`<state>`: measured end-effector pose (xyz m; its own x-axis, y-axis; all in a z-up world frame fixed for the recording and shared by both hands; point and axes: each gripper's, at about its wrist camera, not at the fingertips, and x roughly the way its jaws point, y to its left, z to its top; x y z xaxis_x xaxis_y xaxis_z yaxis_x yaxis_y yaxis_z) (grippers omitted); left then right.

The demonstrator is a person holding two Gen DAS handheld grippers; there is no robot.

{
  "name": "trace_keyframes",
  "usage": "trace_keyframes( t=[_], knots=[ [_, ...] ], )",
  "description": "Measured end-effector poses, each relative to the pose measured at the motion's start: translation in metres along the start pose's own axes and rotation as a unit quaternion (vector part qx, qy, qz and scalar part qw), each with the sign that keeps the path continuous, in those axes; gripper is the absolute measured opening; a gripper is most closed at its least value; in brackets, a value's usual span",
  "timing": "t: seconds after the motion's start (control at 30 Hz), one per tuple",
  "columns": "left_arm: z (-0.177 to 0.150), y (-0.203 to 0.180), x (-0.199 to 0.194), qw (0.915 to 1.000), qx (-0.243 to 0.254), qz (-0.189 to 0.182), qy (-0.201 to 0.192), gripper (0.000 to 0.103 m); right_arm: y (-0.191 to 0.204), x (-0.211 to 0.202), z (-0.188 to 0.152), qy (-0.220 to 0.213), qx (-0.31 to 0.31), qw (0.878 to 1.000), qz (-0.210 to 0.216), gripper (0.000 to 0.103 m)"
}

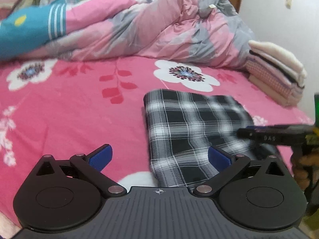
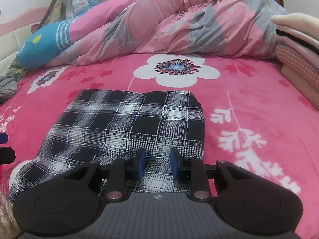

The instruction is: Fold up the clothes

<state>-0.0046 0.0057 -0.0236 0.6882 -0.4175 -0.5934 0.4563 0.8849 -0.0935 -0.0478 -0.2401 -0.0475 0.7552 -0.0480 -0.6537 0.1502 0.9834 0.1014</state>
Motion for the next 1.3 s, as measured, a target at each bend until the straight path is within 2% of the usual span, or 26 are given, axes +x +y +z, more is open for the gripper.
trace_keyframes(
  t=[0.2,0.43,0.73,0.97,1.1,1.23,1.3],
  knots=[
    [-0.009,-0.016,0.008,0.9979,0.045,0.043,0.017,0.103,0.000,-0.001,-0.001,-0.003,0.001,1.000,0.001,0.029],
    [-0.030,-0.034,0.021,0.9934,0.096,0.057,0.027,0.103,0.001,-0.002,-0.002,-0.003,-0.002,1.000,0.001,0.029],
    [-0.032,-0.010,0.029,0.9983,0.015,0.006,0.056,0.103,0.001,-0.008,0.005,-0.005,0.003,1.000,0.004,0.029],
    [-0.031,-0.007,0.031,0.9980,0.007,-0.005,0.062,0.103,0.009,-0.074,0.011,-0.062,-0.023,0.997,0.025,0.029],
    [-0.030,-0.004,0.032,0.9978,0.004,-0.013,0.065,0.103,0.010,-0.083,-0.010,-0.041,-0.051,0.997,0.029,0.029],
    [-0.028,-0.002,0.025,0.9982,0.010,-0.015,0.057,0.103,-0.012,-0.043,-0.042,0.002,-0.011,1.000,0.027,0.031],
    [-0.028,-0.001,0.021,0.9984,0.013,-0.015,0.052,0.103,-0.023,-0.052,-0.034,-0.001,0.039,0.998,0.040,0.029]
  ],
)
